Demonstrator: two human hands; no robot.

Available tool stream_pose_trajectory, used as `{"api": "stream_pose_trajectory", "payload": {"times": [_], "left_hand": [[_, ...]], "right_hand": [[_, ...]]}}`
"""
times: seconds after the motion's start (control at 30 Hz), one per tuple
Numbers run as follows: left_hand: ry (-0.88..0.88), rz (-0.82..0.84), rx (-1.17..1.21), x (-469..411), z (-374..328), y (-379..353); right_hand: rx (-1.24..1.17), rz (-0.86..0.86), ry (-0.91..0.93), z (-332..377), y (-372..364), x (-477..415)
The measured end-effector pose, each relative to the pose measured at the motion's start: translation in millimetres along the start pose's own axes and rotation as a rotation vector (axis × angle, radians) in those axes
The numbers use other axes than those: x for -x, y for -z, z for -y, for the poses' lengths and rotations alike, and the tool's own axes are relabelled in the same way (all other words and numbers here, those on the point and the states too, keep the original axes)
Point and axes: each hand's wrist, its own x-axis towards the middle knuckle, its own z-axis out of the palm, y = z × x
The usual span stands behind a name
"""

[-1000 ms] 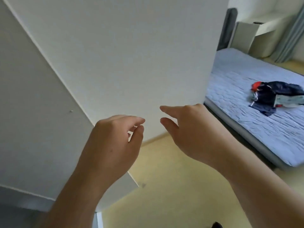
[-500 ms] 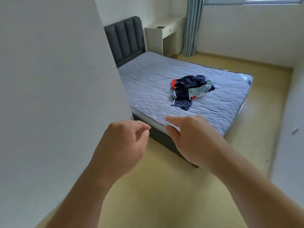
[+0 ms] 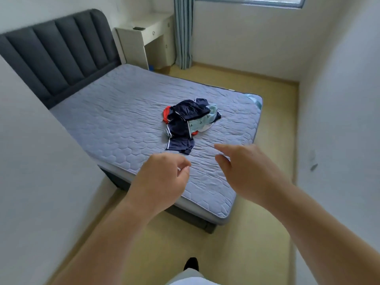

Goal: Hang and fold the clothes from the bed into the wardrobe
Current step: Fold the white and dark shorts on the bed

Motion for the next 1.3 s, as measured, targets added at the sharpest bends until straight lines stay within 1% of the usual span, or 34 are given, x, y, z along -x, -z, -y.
{"api": "stream_pose_trajectory", "payload": {"times": [0.13,0.27,0.4,0.5,0.63,0.83,0.93,1.07,1.17,1.3], "left_hand": [[-0.033,0.086,-0.004,-87,5,-29],[0.001,0.130,0.004,-156,0,-67],[0.055,0.144,-0.023,-218,-13,-117],[0.142,0.143,-0.046,-259,-26,-159],[0.319,0.210,-0.069,-307,-45,-201],[0.452,0.193,-0.068,-370,-46,-242],[0.517,0.191,-0.044,-401,-19,-272],[0.570,0.251,-0.073,-442,50,-335],[0.629,0.423,-0.133,-470,115,-395],[0.736,0.633,-0.235,-500,196,-468]], "right_hand": [[0.010,0.001,-0.022,-46,-2,-63],[-0.017,0.018,-0.059,-104,-8,-114],[-0.041,0.075,-0.046,-174,-16,-170],[-0.067,0.113,0.009,-228,-21,-211],[-0.087,0.166,0.099,-293,-15,-267],[-0.082,0.299,0.234,-359,-29,-348],[-0.055,0.352,0.256,-376,-58,-390],[-0.092,0.438,0.212,-387,-122,-440],[-0.098,0.525,0.166,-400,-184,-472],[-0.099,0.598,0.191,-420,-274,-515]]}}
